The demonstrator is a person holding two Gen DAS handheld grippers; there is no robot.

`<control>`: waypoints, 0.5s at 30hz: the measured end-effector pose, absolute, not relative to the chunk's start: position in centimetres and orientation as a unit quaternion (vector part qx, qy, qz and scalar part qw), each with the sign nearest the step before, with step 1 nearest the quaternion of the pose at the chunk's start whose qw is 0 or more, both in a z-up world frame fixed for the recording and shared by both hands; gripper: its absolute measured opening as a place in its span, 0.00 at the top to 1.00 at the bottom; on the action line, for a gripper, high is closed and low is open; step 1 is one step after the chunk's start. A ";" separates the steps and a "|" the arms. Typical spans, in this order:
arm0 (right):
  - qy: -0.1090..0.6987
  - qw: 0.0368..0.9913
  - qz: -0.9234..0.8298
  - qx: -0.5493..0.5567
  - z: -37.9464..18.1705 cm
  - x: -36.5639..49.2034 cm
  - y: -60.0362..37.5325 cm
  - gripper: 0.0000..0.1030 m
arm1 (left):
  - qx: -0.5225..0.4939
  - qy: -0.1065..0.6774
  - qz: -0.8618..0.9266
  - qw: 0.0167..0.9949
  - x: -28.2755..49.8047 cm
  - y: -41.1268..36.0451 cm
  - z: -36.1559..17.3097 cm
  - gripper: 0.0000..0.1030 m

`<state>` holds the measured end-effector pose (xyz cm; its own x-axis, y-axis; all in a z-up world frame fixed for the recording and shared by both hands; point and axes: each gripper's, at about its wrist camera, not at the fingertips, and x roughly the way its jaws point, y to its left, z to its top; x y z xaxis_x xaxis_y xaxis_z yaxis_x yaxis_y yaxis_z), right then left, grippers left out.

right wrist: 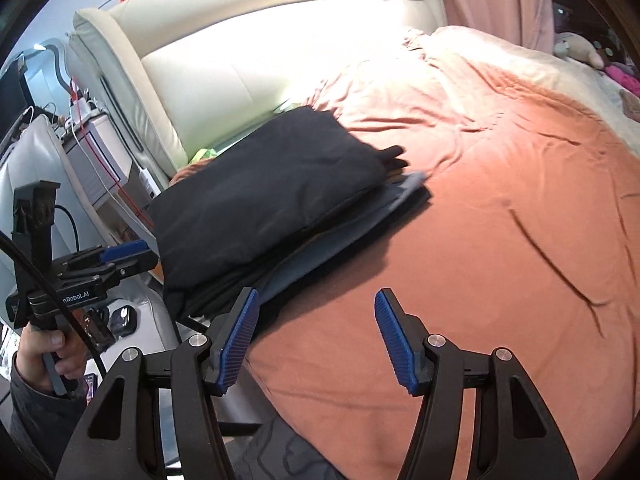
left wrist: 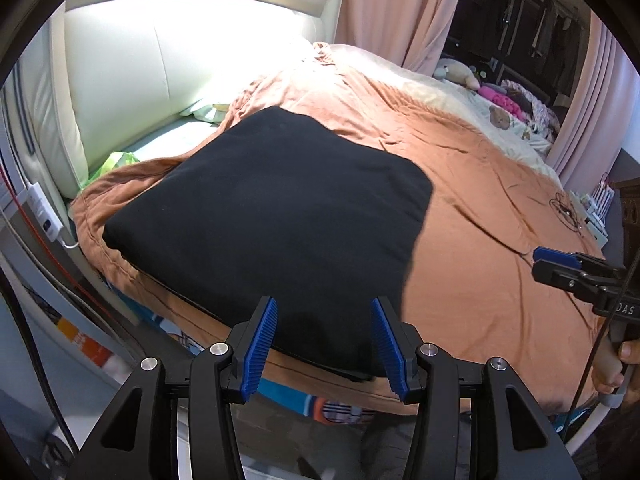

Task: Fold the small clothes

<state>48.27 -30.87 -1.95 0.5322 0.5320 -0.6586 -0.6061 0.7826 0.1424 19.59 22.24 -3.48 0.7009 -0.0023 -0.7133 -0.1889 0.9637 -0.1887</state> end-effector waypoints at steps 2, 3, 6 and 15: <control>0.350 0.880 0.318 -0.049 -1.2 47.1 -32.2 0.42 | -0.126 0.378 0.047 0.916 19.1 21.1 -2.9 0.44; 0.346 0.883 0.314 -0.048 -0.9 46.5 -32.8 0.42 | -0.126 0.374 0.046 0.918 18.8 20.6 -2.6 0.39; 0.333 0.893 0.299 -0.043 -0.3 44.5 -34.6 0.37 | -0.123 0.362 0.039 0.923 17.9 18.6 -1.5 0.30; 0.297 0.921 0.252 -0.018 0.6 37.1 -40.4 0.00 | -0.112 0.314 0.025 0.942 14.0 12.5 1.4 0.00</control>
